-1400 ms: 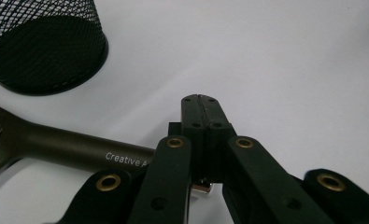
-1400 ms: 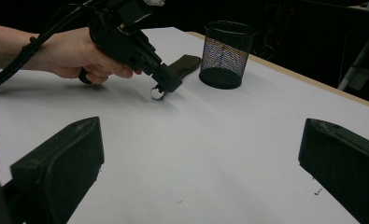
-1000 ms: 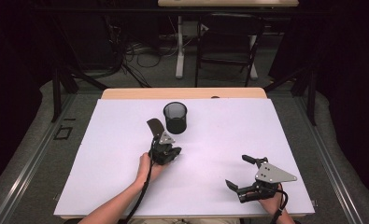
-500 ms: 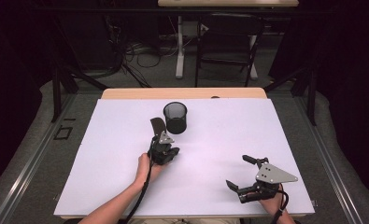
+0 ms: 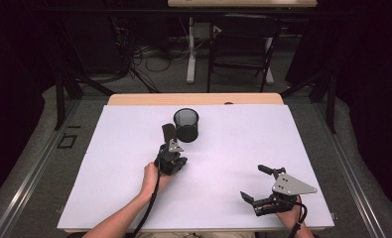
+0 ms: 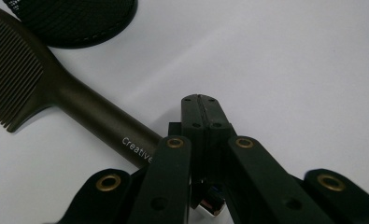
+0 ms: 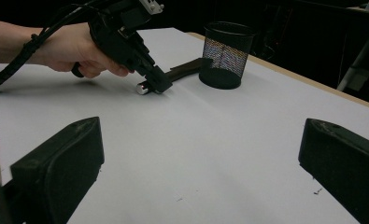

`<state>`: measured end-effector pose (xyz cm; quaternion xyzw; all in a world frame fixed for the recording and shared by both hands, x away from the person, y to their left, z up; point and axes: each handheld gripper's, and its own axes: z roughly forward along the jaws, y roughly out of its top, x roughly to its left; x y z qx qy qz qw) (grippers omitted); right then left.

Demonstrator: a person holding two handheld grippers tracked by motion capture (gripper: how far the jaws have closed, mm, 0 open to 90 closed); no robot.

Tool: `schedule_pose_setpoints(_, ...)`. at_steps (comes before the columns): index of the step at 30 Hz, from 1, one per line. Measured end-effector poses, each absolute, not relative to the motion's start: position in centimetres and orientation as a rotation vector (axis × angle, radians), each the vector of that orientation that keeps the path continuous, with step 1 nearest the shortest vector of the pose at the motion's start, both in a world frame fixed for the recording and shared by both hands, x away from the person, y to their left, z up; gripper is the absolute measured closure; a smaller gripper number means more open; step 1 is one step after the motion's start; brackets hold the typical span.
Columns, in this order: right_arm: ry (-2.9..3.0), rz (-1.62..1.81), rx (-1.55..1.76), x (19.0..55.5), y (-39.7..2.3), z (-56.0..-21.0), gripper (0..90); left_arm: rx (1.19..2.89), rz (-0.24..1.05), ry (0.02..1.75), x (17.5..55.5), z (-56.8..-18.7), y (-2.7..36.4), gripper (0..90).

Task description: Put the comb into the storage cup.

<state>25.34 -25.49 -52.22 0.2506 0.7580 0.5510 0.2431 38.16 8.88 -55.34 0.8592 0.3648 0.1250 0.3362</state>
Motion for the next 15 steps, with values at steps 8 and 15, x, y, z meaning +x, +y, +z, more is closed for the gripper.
schedule_pose_setpoints(8, 2.072, 1.506, 0.685, 25.3, -25.5, -52.2, 0.0, 2.272, 0.354, 0.97, 38.1, -55.2, 9.3, 90.0)
schedule_pose_setpoints(15, 2.074, 1.506, 0.686, 25.3, -25.5, -52.2, 0.0, 2.275, 0.364, 0.979, 38.1, -54.9, 10.3, 90.0)
